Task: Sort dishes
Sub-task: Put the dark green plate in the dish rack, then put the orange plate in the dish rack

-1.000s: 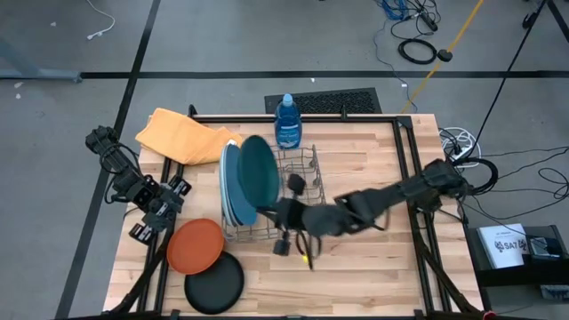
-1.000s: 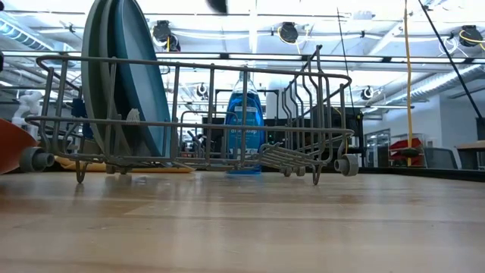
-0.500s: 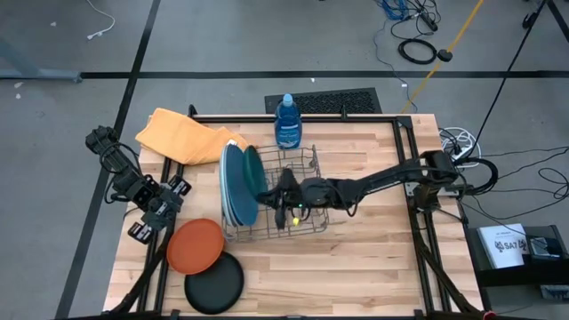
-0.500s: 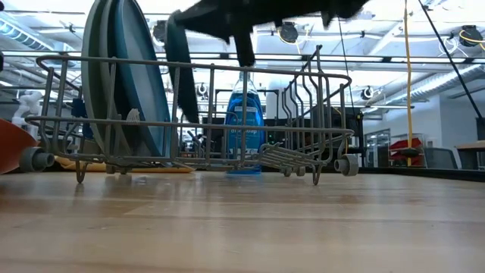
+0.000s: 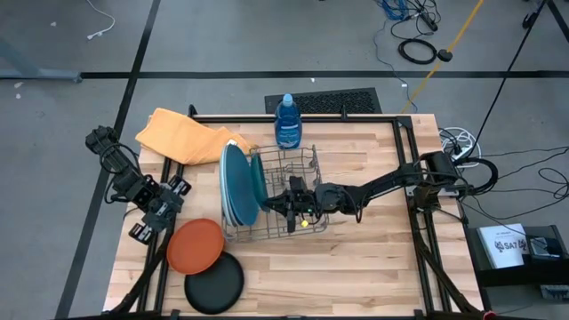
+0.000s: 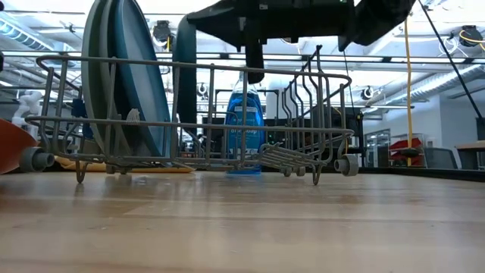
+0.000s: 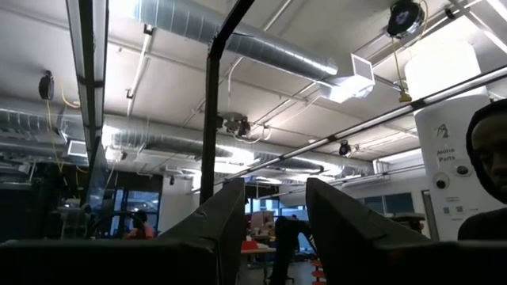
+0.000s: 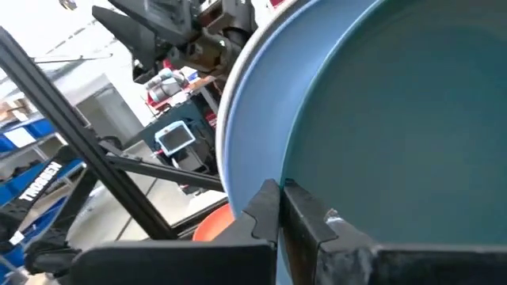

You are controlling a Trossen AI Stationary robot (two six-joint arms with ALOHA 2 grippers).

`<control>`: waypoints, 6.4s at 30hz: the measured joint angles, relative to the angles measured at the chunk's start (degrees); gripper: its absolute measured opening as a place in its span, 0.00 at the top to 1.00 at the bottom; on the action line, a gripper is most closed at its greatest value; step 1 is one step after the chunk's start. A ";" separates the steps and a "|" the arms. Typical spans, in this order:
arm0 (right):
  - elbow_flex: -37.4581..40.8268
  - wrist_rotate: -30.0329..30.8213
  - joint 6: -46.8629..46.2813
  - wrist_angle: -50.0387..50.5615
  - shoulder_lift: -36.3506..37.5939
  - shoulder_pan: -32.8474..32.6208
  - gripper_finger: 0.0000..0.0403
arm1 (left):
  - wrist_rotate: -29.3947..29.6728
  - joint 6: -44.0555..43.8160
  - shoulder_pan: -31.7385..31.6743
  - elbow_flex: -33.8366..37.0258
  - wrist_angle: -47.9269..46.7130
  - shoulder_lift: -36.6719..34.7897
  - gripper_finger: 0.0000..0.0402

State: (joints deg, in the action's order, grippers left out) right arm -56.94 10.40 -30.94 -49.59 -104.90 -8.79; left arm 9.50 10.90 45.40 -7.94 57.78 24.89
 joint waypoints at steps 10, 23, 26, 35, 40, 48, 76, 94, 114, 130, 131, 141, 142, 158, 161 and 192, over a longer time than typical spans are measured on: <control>0.00 3.71 -2.19 0.52 0.00 -0.69 1.00 | 0.00 0.02 -0.02 0.00 -0.04 0.02 0.66; -0.05 4.97 -4.13 -8.30 -5.56 -1.40 1.00 | 0.00 0.07 0.00 0.00 -0.31 0.01 0.66; -0.09 4.65 -3.82 -9.78 -5.81 -1.45 1.00 | 0.00 0.07 -0.02 0.00 -0.31 0.02 0.66; -0.09 4.26 -3.97 -9.67 -5.87 -1.55 1.00 | 0.00 0.07 -0.01 0.00 -0.44 0.01 0.66; -0.09 4.67 -4.66 -7.15 -5.88 -1.61 1.00 | 0.00 0.07 0.00 0.00 -0.46 0.00 0.66; -0.11 7.56 -6.38 -1.51 -5.88 -1.59 1.00 | 0.00 0.07 0.00 0.00 -0.46 0.00 0.66; -9.81 2.85 9.53 2.84 -5.88 -3.40 0.49 | 0.01 0.04 -0.02 0.00 -0.28 0.01 0.66; -40.92 8.79 34.88 47.36 -5.79 -12.69 0.50 | 1.12 -1.53 0.00 -0.13 -5.46 0.00 0.66; -49.49 15.44 43.81 75.88 -5.01 -18.81 0.51 | 6.62 -59.40 4.57 -43.76 -91.93 33.16 0.66; -49.49 14.80 49.67 75.47 -5.01 -18.54 0.51 | -1.57 -84.07 7.94 -47.10 -102.47 60.69 0.66; -49.49 14.81 49.68 75.34 -5.01 -18.50 0.51 | -1.57 -84.11 7.94 -47.12 -102.75 61.09 0.66; -49.49 14.81 48.81 74.69 -5.01 -18.28 0.51 | -7.96 -84.13 7.87 -48.24 -104.05 60.93 0.66; -49.49 14.84 48.73 74.69 -5.01 -18.21 0.51 | -7.76 -84.11 7.87 -48.70 -104.51 60.81 0.66; -49.47 14.84 48.11 75.42 -5.01 -18.15 0.51 | -2.47 -84.11 8.31 -50.34 -112.72 62.11 0.66; -49.47 14.84 48.11 75.42 -5.01 -18.15 0.51 | -3.46 -84.09 8.31 -50.34 -112.26 63.70 0.66; -49.47 15.14 47.04 75.13 -5.03 -18.15 0.51 | -9.68 -79.25 9.27 -66.09 -136.74 64.68 0.99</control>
State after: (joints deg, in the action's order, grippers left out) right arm -106.41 25.54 16.10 25.54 -109.93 -26.94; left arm -0.18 -68.35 54.67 -74.03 -78.97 89.57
